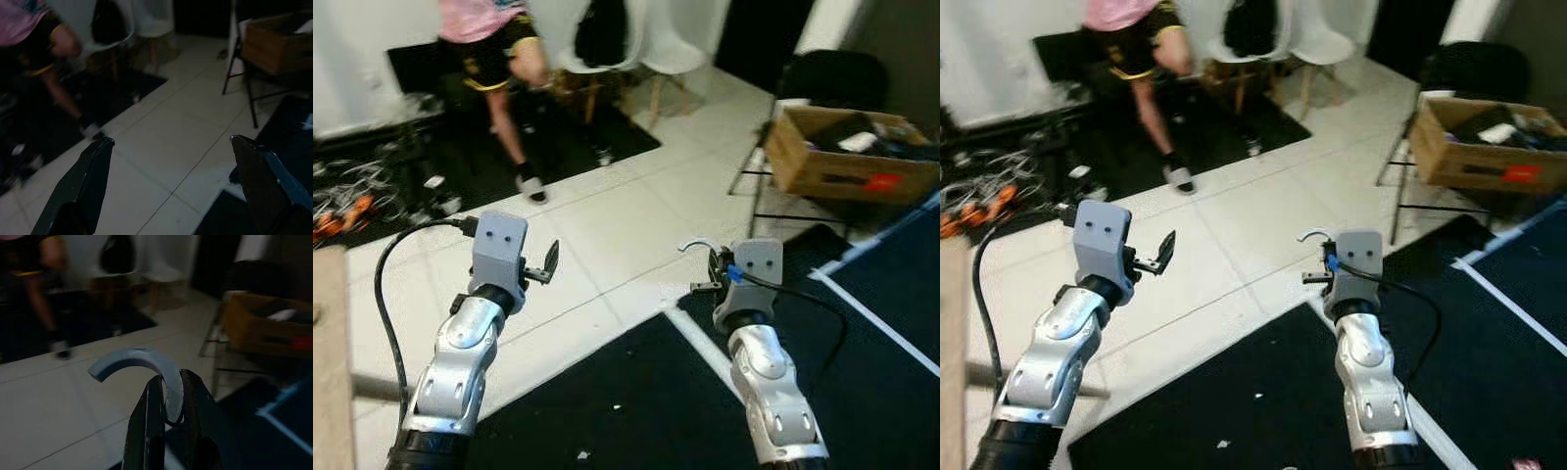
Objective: Picking trash to rubbish bin
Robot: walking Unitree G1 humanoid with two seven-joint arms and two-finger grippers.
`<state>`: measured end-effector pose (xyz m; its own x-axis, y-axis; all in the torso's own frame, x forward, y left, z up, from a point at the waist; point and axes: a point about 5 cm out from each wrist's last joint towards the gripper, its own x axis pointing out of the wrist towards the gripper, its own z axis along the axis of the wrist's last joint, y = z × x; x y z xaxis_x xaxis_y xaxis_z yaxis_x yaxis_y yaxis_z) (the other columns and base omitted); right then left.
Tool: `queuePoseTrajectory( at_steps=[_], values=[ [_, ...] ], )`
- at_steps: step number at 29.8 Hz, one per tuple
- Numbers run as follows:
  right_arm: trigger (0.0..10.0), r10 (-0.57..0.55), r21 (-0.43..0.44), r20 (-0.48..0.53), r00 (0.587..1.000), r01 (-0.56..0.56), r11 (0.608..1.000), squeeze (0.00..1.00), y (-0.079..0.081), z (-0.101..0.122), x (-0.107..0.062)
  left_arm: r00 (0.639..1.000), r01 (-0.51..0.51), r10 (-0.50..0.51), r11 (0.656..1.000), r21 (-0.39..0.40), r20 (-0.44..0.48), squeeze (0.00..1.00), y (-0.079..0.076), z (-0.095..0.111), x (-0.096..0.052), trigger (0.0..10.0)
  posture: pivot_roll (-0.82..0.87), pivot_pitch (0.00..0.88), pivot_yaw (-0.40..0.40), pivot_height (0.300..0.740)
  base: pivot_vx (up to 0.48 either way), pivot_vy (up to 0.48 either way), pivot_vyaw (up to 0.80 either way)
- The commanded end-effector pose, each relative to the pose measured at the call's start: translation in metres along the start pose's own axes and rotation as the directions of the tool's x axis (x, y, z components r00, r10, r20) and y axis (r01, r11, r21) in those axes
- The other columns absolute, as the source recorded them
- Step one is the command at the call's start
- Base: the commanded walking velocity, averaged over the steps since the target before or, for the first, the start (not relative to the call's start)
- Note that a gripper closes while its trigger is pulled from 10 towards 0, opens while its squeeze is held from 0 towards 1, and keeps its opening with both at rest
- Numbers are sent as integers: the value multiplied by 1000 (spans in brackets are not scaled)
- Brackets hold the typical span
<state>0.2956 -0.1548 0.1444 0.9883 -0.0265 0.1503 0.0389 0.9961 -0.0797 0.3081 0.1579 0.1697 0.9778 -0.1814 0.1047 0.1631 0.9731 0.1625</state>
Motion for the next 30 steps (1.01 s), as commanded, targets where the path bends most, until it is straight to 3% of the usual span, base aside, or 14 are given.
queuePoseTrajectory(
  at_steps=[1, 13, 30],
  values=[
    [10000, 0, 9, -22, 1000, 0, 1000, 0, 2, -6, -4, 1000, -13, 13, 1000, 7, -19, 0, 3, -5, -2, 10000, -53, 87, 38, 740, 0, 0, -800],
    [10000, -13, 20, -31, 999, 13, 1000, 0, 3, -8, -8, 1000, -13, 14, 1000, 28, -20, 0, 6, -5, 0, 10000, -50, 100, 42, 740, 0, 0, -800],
    [10000, 20, 24, -40, 999, -19, 1000, 0, 7, -10, -5, 996, -67, 63, 996, -51, -70, 0, 9, -15, -6, 10000, -42, 98, 37, 740, 0, 0, -800]
  ],
)
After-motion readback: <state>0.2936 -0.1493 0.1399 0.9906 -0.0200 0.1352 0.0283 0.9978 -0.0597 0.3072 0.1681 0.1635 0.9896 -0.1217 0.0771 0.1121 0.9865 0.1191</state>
